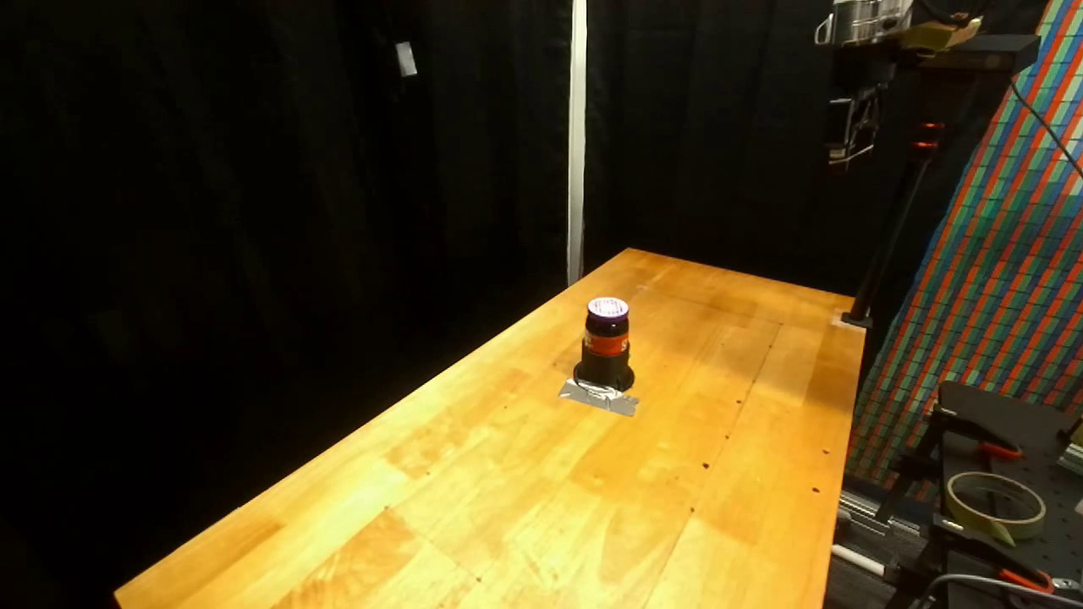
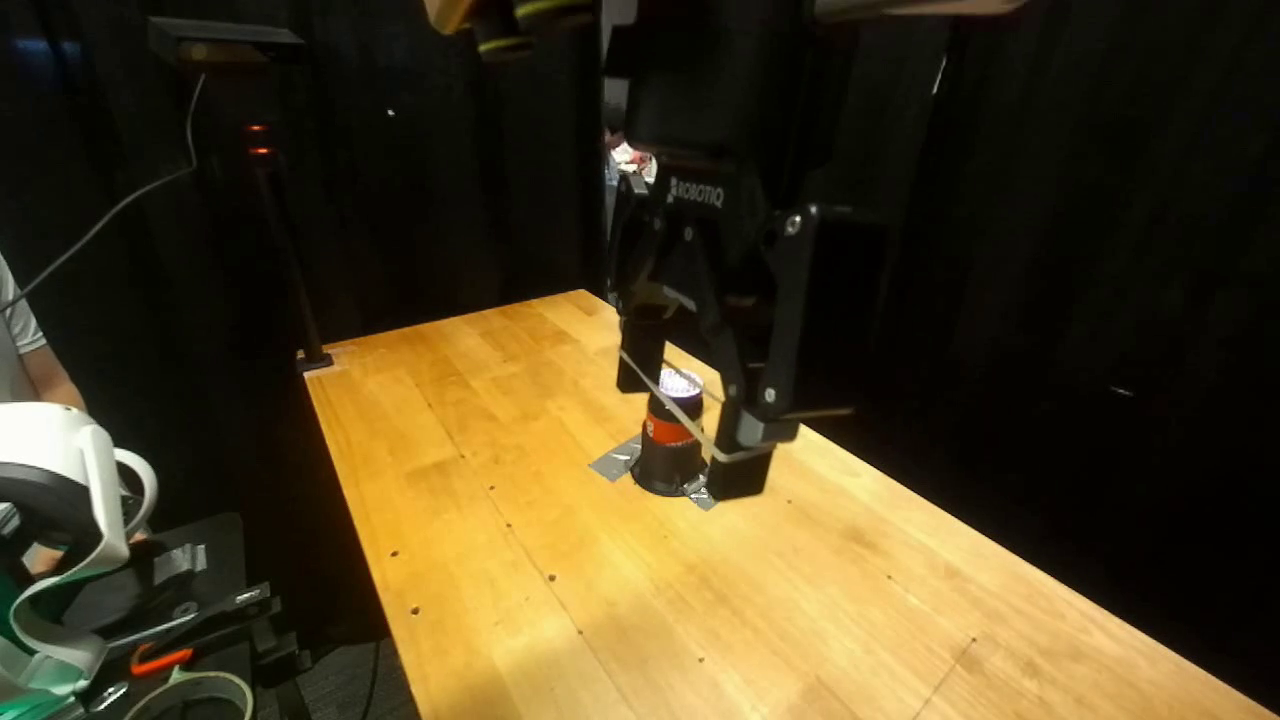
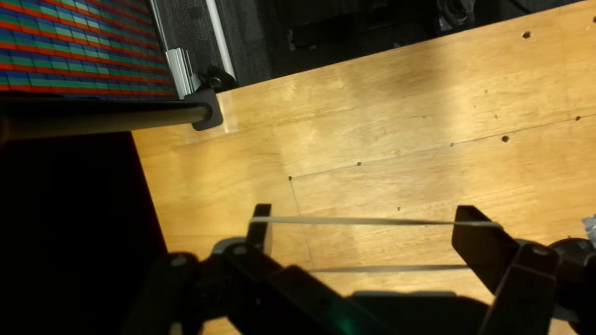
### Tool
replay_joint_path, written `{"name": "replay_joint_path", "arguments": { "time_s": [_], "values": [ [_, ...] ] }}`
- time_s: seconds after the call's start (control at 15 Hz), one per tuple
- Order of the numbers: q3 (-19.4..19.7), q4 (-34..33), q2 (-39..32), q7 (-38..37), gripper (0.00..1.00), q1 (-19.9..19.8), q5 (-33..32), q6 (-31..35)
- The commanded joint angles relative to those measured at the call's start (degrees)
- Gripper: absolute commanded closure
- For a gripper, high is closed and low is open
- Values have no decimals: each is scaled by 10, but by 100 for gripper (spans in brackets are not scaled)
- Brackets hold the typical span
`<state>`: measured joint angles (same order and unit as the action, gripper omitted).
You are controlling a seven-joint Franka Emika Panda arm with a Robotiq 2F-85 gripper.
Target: Put the rubber band around the base of the cup
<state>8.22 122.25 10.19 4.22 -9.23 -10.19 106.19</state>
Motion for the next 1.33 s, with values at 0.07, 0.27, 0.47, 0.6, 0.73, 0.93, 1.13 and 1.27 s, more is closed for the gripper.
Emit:
{"name": "replay_joint_path", "arguments": {
  "time_s": [0.07,0.27,0.47,0.6,0.73,0.93,1.13,1.27],
  "values": [
    [-39,-18,-55,-30,0,47,53,17],
    [-71,-15,-99,-71,0,78,67,85],
    [-94,-10,-150,-122,0,102,55,205],
    [-101,-13,-191,-161,0,117,42,289],
    [-101,-26,-234,-193,0,131,28,350],
    [-90,-53,-293,-226,0,154,12,398],
    [-80,-90,-337,-236,0,173,2,403],
    [-76,-116,-358,-234,0,182,4,396]
  ]
}}
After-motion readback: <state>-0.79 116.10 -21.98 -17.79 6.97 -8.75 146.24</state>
